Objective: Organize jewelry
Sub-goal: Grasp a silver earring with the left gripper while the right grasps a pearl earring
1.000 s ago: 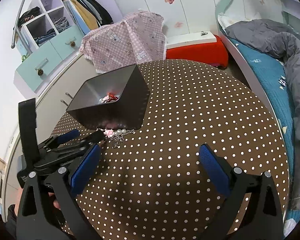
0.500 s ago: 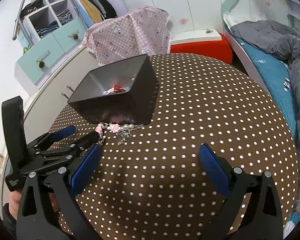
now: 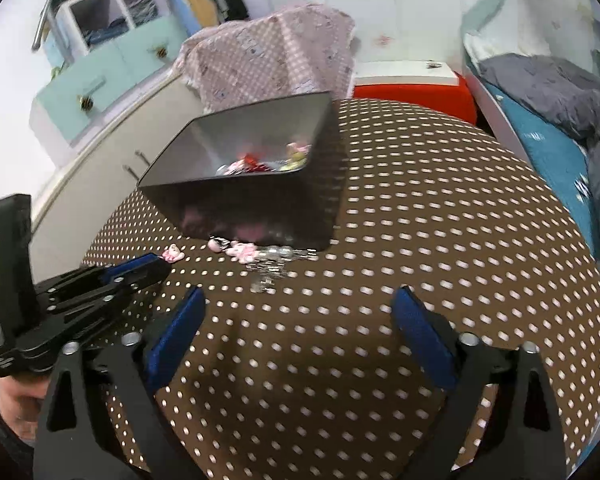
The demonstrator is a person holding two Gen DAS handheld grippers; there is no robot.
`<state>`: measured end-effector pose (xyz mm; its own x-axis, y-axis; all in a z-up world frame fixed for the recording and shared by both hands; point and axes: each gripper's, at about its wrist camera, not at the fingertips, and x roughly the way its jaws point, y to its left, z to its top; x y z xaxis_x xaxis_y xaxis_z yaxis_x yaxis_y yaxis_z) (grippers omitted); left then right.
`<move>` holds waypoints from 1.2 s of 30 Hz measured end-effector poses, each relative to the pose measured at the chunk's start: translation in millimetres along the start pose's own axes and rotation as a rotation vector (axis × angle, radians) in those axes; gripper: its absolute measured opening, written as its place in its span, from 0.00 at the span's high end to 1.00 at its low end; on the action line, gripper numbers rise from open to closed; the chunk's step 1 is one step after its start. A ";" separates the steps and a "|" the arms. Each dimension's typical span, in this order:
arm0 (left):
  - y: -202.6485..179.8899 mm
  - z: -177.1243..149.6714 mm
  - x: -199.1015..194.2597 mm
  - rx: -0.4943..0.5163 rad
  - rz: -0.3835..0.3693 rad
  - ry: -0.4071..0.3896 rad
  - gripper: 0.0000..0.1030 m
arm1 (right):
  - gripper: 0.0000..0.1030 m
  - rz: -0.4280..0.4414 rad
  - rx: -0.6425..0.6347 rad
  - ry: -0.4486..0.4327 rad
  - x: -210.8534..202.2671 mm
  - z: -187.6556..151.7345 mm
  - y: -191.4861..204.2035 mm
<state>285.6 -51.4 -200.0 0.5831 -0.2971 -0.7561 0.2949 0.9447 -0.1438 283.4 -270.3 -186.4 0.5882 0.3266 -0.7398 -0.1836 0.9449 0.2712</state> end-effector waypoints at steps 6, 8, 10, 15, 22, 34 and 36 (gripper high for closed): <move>3.1 6.5 5.4 0.008 0.002 0.000 0.74 | 0.54 -0.067 -0.103 0.017 27.8 7.1 24.4; -1.7 8.8 4.4 0.026 0.025 -0.021 0.34 | 0.74 -0.114 -0.163 0.016 30.8 5.4 32.3; -3.4 11.5 5.3 0.041 0.023 -0.026 0.30 | 0.88 -0.114 -0.196 0.024 29.5 0.8 35.0; -1.5 10.8 10.6 0.036 -0.025 0.003 0.76 | 0.94 -0.070 -0.170 0.022 14.4 -17.9 23.0; -2.8 -1.3 0.0 0.055 -0.074 0.008 0.87 | 0.96 -0.007 -0.120 0.024 -15.0 -42.5 11.3; 3.9 -7.3 -36.5 0.023 -0.128 -0.036 0.87 | 0.96 0.124 -0.076 -0.080 -67.0 -25.4 15.6; 3.7 -2.0 -47.1 0.024 -0.134 -0.061 0.87 | 0.96 0.137 -0.085 -0.106 -75.1 -14.5 17.7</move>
<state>257.7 -33.7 -166.2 0.5821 -0.4294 -0.6905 0.3913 0.8923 -0.2250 224.5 -277.8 -135.0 0.6320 0.4519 -0.6296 -0.3305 0.8920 0.3084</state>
